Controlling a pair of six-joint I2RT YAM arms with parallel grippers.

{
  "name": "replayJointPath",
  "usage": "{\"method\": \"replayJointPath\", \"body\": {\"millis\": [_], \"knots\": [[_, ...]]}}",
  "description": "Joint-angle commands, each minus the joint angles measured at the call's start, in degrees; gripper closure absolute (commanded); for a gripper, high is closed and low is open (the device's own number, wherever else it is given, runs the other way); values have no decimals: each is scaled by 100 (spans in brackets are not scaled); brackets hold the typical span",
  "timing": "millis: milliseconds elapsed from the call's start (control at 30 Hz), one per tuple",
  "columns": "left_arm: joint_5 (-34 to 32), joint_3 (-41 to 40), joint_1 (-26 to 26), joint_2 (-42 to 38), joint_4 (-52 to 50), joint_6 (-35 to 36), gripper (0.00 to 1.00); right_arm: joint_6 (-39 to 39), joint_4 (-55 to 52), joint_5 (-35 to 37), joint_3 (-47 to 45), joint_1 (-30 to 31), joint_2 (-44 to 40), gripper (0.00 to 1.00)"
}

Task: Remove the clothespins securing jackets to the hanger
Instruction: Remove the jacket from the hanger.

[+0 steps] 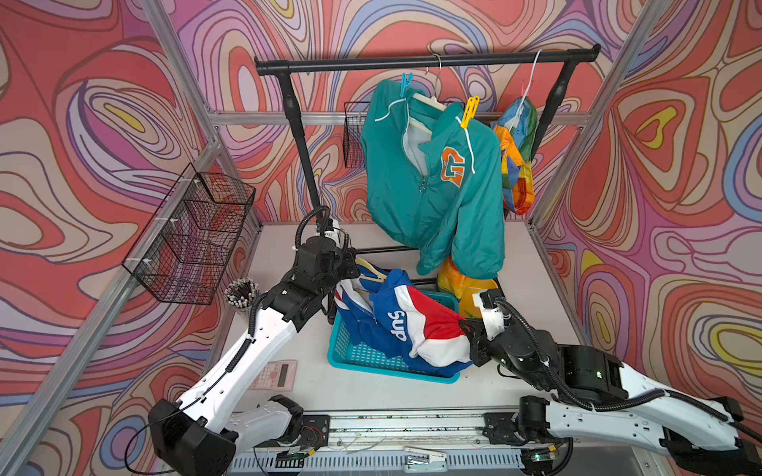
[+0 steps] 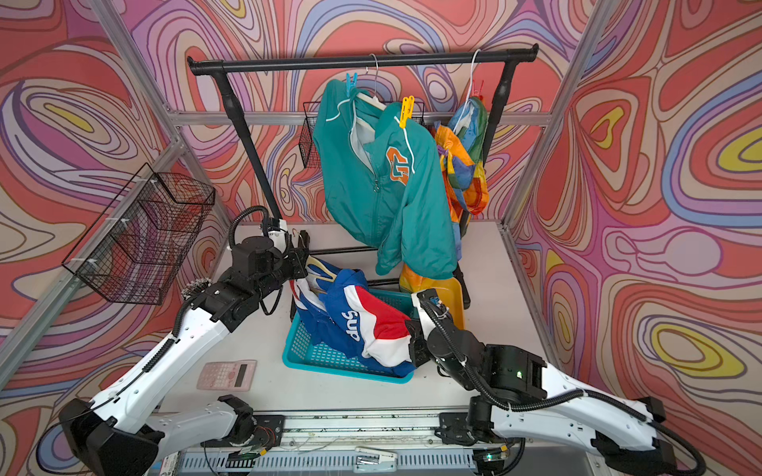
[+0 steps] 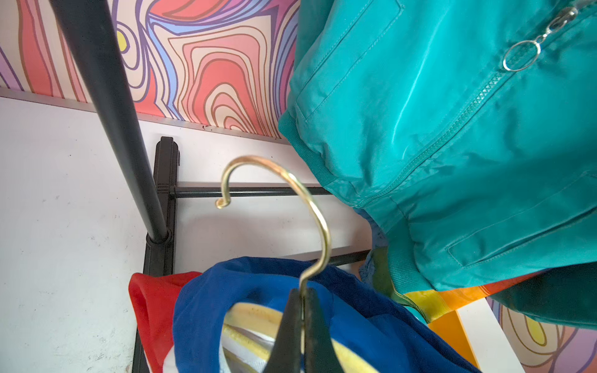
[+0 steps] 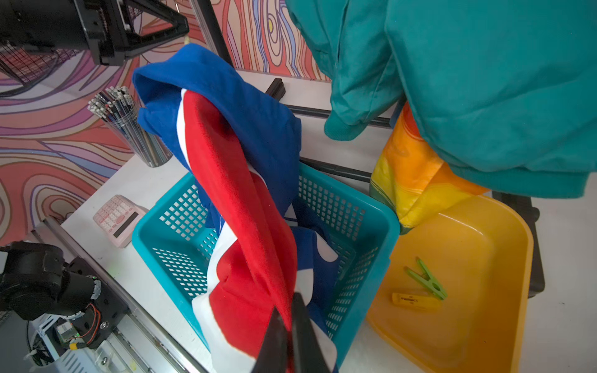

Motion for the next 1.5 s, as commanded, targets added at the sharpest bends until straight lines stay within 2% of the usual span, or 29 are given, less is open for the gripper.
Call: {"method": "replayJointPath", "body": {"millis": [0, 233, 433, 500, 600, 700, 733, 833, 1100, 1233, 1367, 1467], "knots": [[-427, -51, 255, 11, -362, -54, 100, 324, -68, 293, -247, 27, -315, 100], [-328, -30, 386, 13, -400, -266, 100, 421, 84, 84, -761, 31, -32, 100], [-196, -43, 396, 16, -435, -362, 100, 232, 219, 114, -684, 32, 127, 99], [-131, -69, 397, 26, -431, -399, 100, 73, 267, 114, -507, 29, 280, 95], [-52, -108, 397, 17, -407, -445, 100, -242, 322, 31, -109, 28, 727, 81], [-48, -157, 393, -21, -410, -442, 100, -584, 402, -4, 344, 29, 1226, 59], [-55, -178, 398, -31, -398, -438, 100, -711, 433, -18, 495, 26, 1373, 56], [-53, -197, 391, -35, -416, -416, 100, -982, 534, 14, 864, 24, 1755, 47], [38, -266, 396, -81, -390, -451, 100, -1446, 692, 291, 1412, 20, 2306, 38], [102, -276, 392, -99, -379, -460, 100, -1659, 925, -115, 1286, -179, 2219, 38], [152, -272, 387, -109, -355, -438, 100, -1792, 1107, -1061, 1037, -693, 1982, 39], [188, -282, 385, -128, -341, -423, 100, -1920, 1247, -1742, 850, -1059, 1851, 44]]}}
